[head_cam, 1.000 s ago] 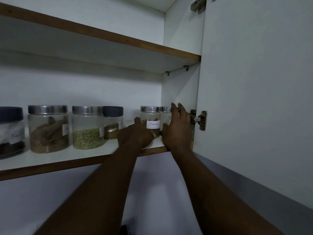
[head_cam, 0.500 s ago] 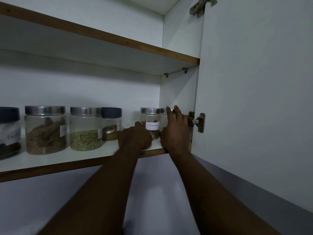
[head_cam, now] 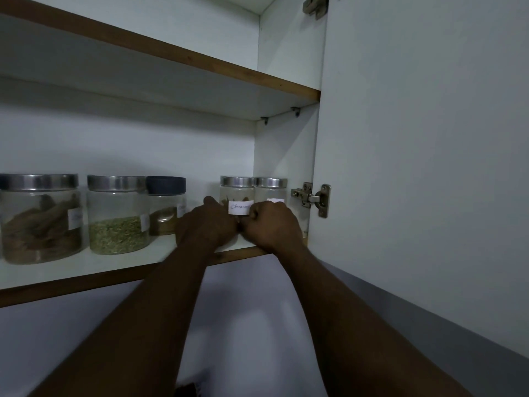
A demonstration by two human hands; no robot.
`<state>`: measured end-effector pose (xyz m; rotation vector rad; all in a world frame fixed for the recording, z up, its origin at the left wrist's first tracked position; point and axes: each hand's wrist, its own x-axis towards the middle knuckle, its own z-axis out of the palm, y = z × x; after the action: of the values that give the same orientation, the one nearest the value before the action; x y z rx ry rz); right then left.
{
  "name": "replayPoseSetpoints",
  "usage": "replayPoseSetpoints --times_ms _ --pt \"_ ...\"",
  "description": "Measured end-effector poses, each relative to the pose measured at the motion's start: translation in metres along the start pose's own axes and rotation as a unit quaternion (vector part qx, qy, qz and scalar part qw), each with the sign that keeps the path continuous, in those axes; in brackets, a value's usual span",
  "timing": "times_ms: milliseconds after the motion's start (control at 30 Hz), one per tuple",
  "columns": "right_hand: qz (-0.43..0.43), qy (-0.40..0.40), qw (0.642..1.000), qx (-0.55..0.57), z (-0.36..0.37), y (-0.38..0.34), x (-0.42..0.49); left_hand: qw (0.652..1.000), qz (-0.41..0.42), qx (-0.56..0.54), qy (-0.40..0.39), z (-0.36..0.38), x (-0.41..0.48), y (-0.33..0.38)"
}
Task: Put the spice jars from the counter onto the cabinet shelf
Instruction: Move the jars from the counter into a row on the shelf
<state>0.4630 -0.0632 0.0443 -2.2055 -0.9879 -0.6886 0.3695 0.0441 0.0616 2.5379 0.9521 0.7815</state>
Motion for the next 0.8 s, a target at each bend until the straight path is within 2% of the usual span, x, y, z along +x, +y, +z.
replayPoseSetpoints --times_ms 167,567,800 --pt "0.021 -0.048 0.998 0.04 0.0 0.004 0.006 1.0 0.009 0.011 0.006 -0.003 -0.007 0.004" --pt "-0.001 -0.054 0.996 0.07 -0.001 0.007 0.005 1.0 0.015 0.013 0.023 -0.004 -0.012 0.005" --pt "0.004 -0.062 0.995 0.082 -0.006 0.005 0.005 0.997 -0.015 -0.042 0.058 -0.005 -0.011 0.001"
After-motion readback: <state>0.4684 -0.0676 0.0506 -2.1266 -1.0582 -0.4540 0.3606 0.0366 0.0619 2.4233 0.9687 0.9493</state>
